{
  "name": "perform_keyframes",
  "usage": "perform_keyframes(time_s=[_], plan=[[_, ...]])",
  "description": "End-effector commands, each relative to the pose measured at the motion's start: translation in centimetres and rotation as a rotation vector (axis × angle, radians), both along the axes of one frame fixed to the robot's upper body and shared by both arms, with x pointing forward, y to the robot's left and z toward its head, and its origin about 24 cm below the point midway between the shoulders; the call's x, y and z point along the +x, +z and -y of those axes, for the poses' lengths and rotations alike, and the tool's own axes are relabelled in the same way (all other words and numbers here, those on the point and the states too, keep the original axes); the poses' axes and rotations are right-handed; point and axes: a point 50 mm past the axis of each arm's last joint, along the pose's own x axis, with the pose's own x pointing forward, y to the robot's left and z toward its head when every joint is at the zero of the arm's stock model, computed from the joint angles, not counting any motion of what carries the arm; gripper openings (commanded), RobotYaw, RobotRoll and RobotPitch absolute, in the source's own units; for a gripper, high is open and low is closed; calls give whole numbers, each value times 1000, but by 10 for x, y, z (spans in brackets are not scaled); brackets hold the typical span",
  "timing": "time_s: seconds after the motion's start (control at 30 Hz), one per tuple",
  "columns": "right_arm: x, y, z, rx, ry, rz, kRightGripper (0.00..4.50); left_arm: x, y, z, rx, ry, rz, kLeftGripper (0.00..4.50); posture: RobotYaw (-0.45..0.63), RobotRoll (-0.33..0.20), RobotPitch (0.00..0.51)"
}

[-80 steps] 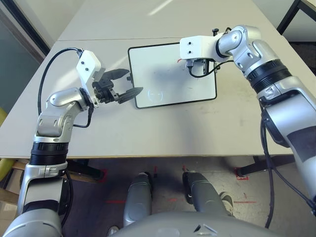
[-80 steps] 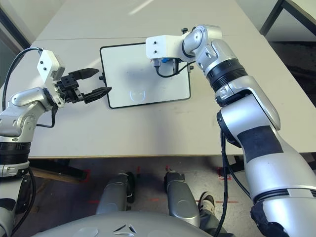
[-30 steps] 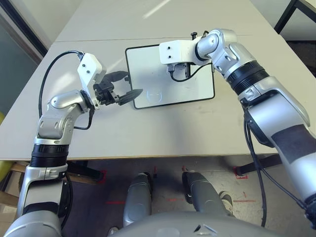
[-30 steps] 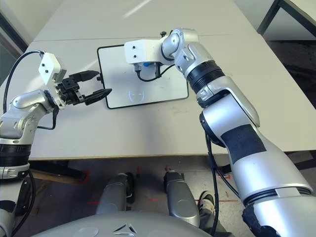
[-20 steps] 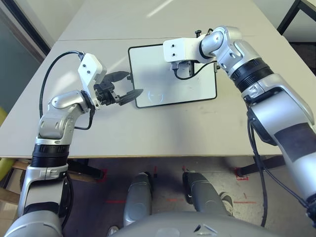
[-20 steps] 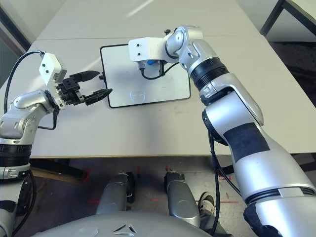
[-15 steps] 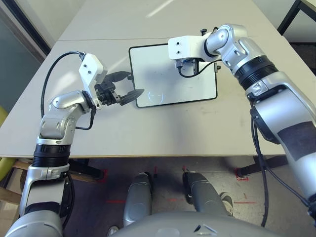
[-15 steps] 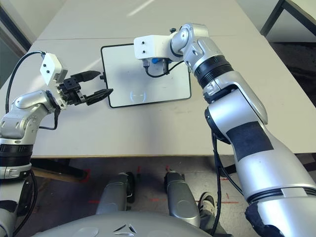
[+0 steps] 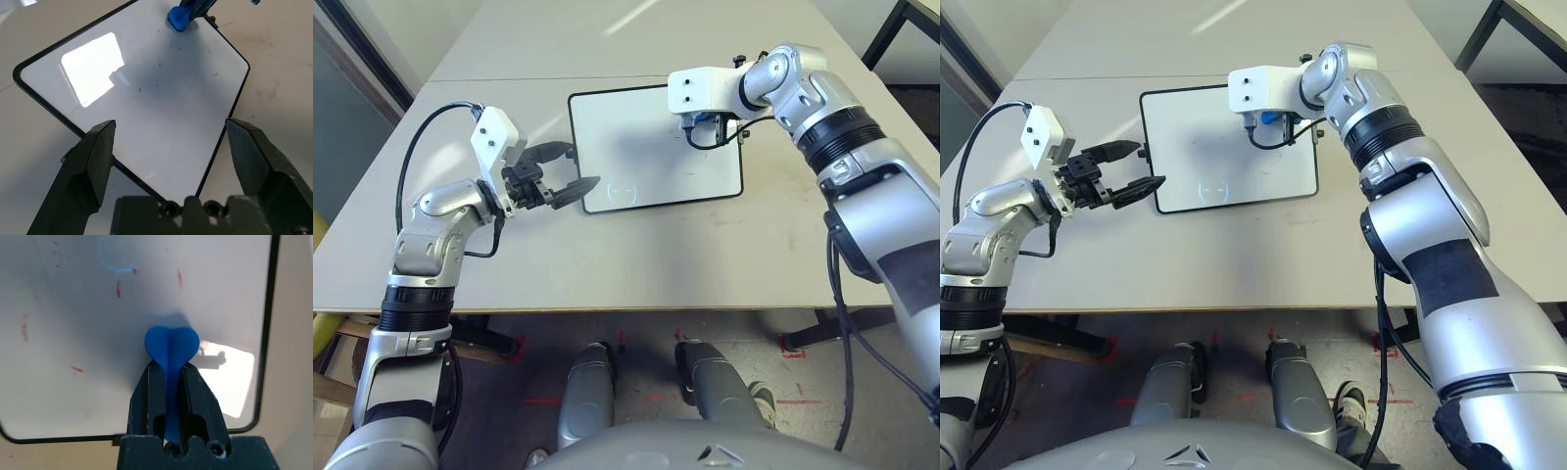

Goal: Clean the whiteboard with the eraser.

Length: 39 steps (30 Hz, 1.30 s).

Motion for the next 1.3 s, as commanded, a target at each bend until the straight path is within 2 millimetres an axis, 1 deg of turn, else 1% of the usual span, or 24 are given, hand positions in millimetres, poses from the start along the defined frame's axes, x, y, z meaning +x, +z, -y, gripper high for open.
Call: perform_keyframes(time_s=[0.03,0.13,0.2,0.23,0.3,0.4,0.47,0.57,0.7,0.8,0.87,1.13,1.3], plan=[[-15,6,7,59,82,-97,123,1,1,0,13,-1,7,4500,-105,0,124],[-38,9,26,60,124,-186,123,1,1,0,11,-2,7,4500,-105,0,124],[-51,7,43,41,105,-228,123,1,0,0,10,-2,6,4500,-105,0,124],[-57,7,51,33,89,-241,123,1,0,1,10,-3,5,4500,-127,0,132],[-66,6,67,21,41,-265,123,1,0,1,9,-4,4,4500,-132,0,133],[-74,1,92,23,-108,-302,123,2,-1,2,7,-8,1,4500,-145,0,137],[-74,-4,104,48,-213,-318,123,3,-1,2,7,-9,0,4500,-154,0,138],[-64,-14,122,160,-415,-347,123,5,-1,3,8,-11,0,4500,-158,0,138],[-51,-28,127,309,-557,-409,123,7,0,2,11,-10,3,4500,-155,0,138],[-42,-42,133,382,-675,-443,123,6,1,2,14,-7,5,4500,-143,0,136],[-36,-51,138,417,-752,-434,123,5,1,0,19,-1,7,4500,-135,0,135],[-31,-76,152,445,-878,-413,123,3,3,-5,30,17,10,4500,-116,0,134],[-31,-85,152,492,-921,-426,123,3,5,-8,36,23,13,4500,-113,0,132]])
